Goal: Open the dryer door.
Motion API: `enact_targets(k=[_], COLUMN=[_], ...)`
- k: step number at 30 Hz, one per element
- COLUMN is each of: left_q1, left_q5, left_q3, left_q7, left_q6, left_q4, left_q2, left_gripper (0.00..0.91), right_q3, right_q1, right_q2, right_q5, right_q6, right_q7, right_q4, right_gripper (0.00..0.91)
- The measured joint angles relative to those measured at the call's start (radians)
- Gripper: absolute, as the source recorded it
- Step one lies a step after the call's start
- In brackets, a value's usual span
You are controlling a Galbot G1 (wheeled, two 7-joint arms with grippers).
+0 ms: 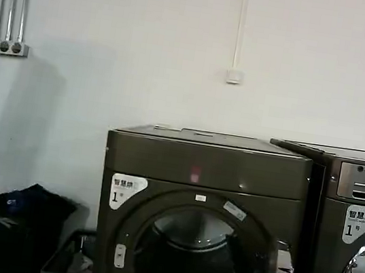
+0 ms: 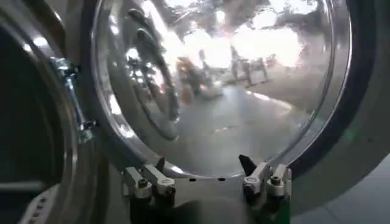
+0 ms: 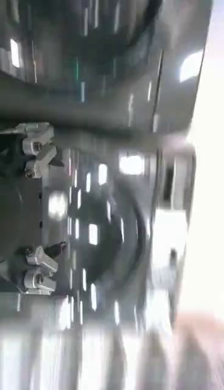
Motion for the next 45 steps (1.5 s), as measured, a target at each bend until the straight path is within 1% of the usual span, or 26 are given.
enact_targets(k=[3, 8, 13, 20, 32, 45], left_q1=[-0.019, -0.048, -0.071, -0.108, -0.168, -0.199], left_q5=[-0.001, 0.000, -0.008, -0.026, -0.051, -0.048], left_q3=[0.024, 0.071, 0.115, 0.157, 0.226, 0.252], left_q7=[-0.001, -0.006, -0.012, -0.015, -0.026, -0.029], left_q6=[0.000, 0.000, 0.002, 0.004, 0.010, 0.008], left_q4=[0.008, 0.015, 0.017, 0.038, 0.088, 0.193], left_q2=[-0.020, -0.053, -0.088, -0.131, -0.229, -0.388], left_gripper=[0.907, 0.907, 0.907, 0.907, 0.907, 0.907], right_q3=[0.054, 0.122, 0.176, 0.226, 0.256, 0.276], right_q1=[-0.006, -0.006, -0.009, -0.016, -0.021, -0.040], right_q2=[-0.005, -0.018, -0.037, -0.050, -0.060, -0.064], right_q5=[-0.004, -0.004, -0.036, -0.041, -0.044, -0.042], right_q6=[-0.001, -0.025, -0.019, -0.017, -0.028, -0.028], right_q7=[0.021, 0.061, 0.065, 0.064, 0.088, 0.082], right_q4=[-0.060, -0.142, -0.230, -0.341, -0.394, -0.410], right_gripper=[0.907, 0.907, 0.907, 0.907, 0.907, 0.907])
